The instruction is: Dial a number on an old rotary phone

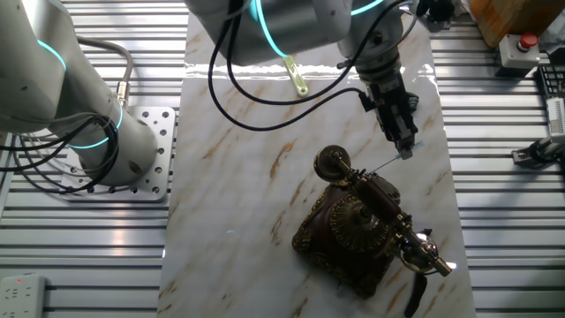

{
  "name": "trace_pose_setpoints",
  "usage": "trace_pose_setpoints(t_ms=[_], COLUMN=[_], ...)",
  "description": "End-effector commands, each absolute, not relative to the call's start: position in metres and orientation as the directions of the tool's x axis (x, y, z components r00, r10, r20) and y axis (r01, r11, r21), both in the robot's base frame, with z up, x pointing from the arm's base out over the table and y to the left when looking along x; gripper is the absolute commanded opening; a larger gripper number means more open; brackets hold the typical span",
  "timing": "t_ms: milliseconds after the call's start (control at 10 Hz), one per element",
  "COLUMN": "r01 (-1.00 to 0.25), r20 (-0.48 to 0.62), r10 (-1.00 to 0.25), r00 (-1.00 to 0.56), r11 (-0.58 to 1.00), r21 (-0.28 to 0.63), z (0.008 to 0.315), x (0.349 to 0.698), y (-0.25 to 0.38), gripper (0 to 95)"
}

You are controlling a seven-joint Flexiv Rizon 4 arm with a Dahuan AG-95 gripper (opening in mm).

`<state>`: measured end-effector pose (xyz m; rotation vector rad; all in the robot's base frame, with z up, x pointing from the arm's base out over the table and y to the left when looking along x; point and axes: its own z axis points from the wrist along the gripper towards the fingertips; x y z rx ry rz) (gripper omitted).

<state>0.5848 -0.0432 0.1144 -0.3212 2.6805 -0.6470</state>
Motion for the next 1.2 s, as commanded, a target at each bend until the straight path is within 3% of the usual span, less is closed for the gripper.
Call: trace_pose_setpoints(t_ms=[100,1200], r01=[-0.137,-0.134], r20=[-0.293,-0.302], r10=[-0.304,-0.313], r00=[-0.906,-0.9], r11=[0.868,0.859], r21=[-0.476,-0.494], z=[0.1123,0.1096], x=[0.5844,0.5846], y=[-0.0441,-0.0446], gripper=[0.0,0.0])
